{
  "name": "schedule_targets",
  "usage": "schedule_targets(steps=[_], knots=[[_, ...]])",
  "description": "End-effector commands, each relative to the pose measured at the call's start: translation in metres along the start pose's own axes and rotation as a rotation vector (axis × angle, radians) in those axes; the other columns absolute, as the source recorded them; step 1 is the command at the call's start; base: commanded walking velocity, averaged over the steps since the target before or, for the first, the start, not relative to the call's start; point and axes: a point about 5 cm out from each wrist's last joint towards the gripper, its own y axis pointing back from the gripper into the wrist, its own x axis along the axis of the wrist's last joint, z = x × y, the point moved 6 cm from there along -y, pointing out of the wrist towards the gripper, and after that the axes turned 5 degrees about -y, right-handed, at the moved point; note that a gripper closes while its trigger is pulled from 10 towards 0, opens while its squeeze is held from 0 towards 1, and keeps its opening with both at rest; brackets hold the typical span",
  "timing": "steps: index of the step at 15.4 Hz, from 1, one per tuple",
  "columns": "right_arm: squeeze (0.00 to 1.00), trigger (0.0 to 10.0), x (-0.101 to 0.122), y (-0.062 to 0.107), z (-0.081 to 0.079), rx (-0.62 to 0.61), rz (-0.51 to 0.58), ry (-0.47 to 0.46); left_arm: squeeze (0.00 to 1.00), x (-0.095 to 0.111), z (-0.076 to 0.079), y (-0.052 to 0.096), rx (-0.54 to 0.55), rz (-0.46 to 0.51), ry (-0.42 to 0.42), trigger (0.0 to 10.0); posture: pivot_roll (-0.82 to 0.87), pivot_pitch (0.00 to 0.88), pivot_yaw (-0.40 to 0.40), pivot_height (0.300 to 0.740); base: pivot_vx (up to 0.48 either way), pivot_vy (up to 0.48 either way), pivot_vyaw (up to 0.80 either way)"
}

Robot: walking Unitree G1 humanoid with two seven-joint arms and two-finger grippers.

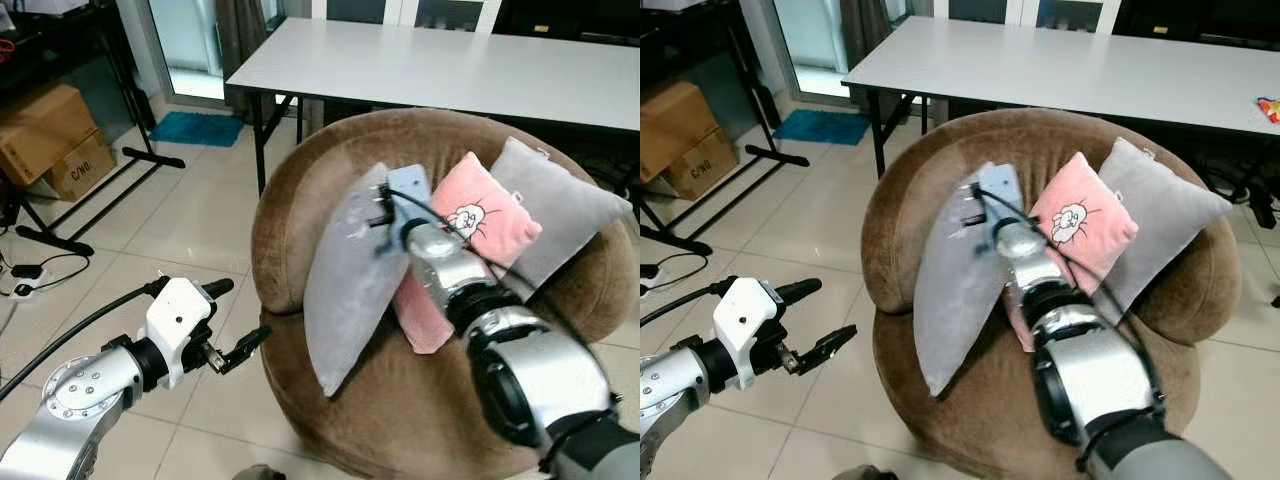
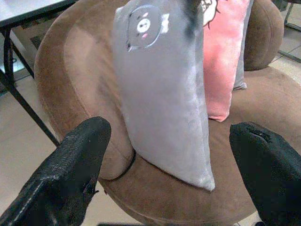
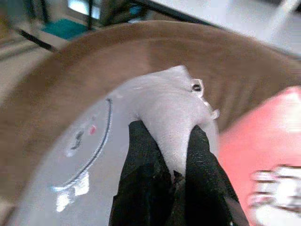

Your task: Move the pillow to the sofa from floor

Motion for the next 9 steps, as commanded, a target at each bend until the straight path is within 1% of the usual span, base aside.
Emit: schedule_targets(steps=[1, 2, 3, 4, 5, 6, 7, 8, 9], knots=[[1.0, 10.0, 0.019, -0.002, 0.015, -0.05, 0.049, 0.032, 0.0, 0.003, 0.0, 0.002, -0.002, -0.003, -0.018, 10.0, 0.01, 0.0, -0.005, 0.74, 0.0, 0.0, 0.0], [1.0, 10.0, 0.018, -0.001, 0.03, -0.097, 0.044, 0.066, 0.0, 0.003, -0.001, 0.001, 0.002, -0.003, -0.02, 10.0, 0.01, 0.0, -0.005, 0.74, 0.0, 0.0, 0.0], [1.0, 10.0, 0.021, -0.001, 0.042, -0.132, 0.054, 0.056, 0.0, 0.004, -0.003, 0.0, 0.007, -0.001, -0.023, 10.0, 0.01, 0.0, -0.008, 0.74, 0.0, 0.0, 0.0], [1.0, 10.0, 0.025, 0.0, 0.047, -0.148, 0.066, 0.052, 0.0, 0.004, -0.004, -0.001, 0.01, 0.002, -0.024, 10.0, 0.01, 0.0, -0.005, 0.74, 0.0, 0.0, 0.0], [1.0, 10.0, 0.032, 0.0, 0.055, -0.149, 0.092, 0.017, 0.0, 0.005, -0.006, -0.003, 0.022, 0.01, -0.025, 10.0, 0.0, 0.0, 0.001, 0.74, 0.0, 0.0, 0.0], [1.0, 10.0, 0.04, 0.001, 0.058, -0.117, 0.121, 0.01, 0.0, 0.006, -0.01, -0.005, 0.064, 0.019, -0.012, 10.0, -0.02, 0.0, 0.015, 0.74, 0.0, 0.0, 0.0], [1.0, 10.0, 0.044, 0.001, 0.059, -0.101, 0.139, -0.019, 0.0, 0.008, -0.012, -0.006, 0.089, 0.03, 0.0, 10.0, -0.03, 0.0, 0.016, 0.74, 0.0, 0.0, 0.0], [1.0, 10.0, 0.049, 0.002, 0.063, -0.087, 0.173, -0.077, 0.0, 0.01, -0.014, -0.008, 0.147, 0.052, 0.027, 10.0, -0.03, 0.0, 0.017, 0.74, 0.0, 0.0, 0.0], [1.0, 10.0, 0.054, 0.005, 0.065, -0.048, 0.228, -0.174, 0.0, 0.015, -0.019, -0.01, 0.241, 0.085, 0.051, 10.0, -0.04, 0.0, 0.021, 0.74, 0.0, 0.0, 0.0]])
